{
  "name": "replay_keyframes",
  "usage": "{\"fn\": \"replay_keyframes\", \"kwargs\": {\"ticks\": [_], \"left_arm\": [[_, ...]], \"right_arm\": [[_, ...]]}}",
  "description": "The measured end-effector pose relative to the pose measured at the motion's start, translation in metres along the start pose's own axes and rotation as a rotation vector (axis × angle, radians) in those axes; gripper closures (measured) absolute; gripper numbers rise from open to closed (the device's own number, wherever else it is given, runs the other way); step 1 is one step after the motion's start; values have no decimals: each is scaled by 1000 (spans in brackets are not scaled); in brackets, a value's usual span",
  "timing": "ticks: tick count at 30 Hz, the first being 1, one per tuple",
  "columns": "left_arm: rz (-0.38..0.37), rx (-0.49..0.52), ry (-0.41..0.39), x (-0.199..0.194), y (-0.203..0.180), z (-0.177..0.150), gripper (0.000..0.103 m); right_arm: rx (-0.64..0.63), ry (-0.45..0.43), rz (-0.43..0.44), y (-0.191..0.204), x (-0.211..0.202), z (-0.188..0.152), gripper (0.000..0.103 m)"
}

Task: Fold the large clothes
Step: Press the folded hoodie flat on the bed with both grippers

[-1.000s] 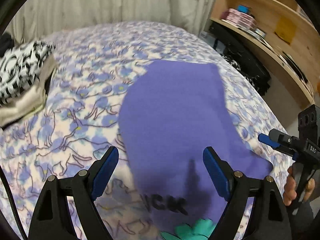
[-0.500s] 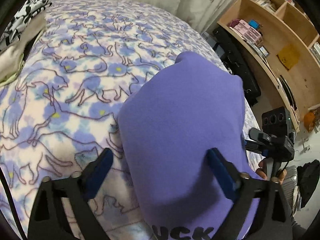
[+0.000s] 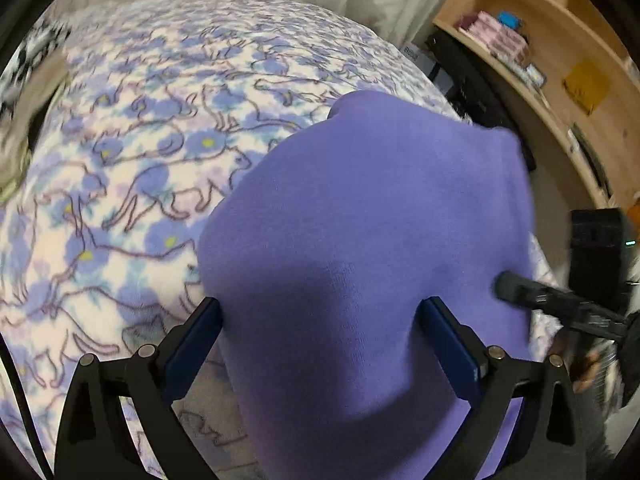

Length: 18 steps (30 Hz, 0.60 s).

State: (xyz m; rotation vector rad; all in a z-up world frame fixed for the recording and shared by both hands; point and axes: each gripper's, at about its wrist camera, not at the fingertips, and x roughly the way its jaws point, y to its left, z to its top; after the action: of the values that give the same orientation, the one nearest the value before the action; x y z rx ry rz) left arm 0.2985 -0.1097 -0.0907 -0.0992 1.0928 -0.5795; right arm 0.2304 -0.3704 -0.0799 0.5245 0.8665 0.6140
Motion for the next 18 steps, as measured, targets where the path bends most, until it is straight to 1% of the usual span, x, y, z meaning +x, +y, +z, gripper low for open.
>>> {"fn": "replay_keyframes", "kwargs": {"ticks": [2,4,5,7,10,11,13,15,18], "left_arm": [[29,43,-5,-1,-17,1,5],[83,84,-7,0,-34,2,5],[135,104,-1,4,-45,3,5],[205,121,12,12,-53,4,5],[333,155,34,34,-64,5,4],[359,162,35,40,-65,5,2],[389,164,45,47,-65,5,0],[392,168,42,49,-65,4,0],[386,173,33,49,-64,3,0]], "right_arm": [[-19,-31,-34,7,-14,-4,84],[-25,-46,-93,9,-22,-7,84],[-13,-42,-119,3,-22,-9,84],[29,-10,-172,-17,-11,-11,84],[108,36,-193,-49,16,-15,83],[145,41,-188,-61,25,-19,83],[193,31,-157,-76,33,-24,83],[212,11,-136,-79,31,-28,82],[185,12,-156,-73,30,-30,81]]}}
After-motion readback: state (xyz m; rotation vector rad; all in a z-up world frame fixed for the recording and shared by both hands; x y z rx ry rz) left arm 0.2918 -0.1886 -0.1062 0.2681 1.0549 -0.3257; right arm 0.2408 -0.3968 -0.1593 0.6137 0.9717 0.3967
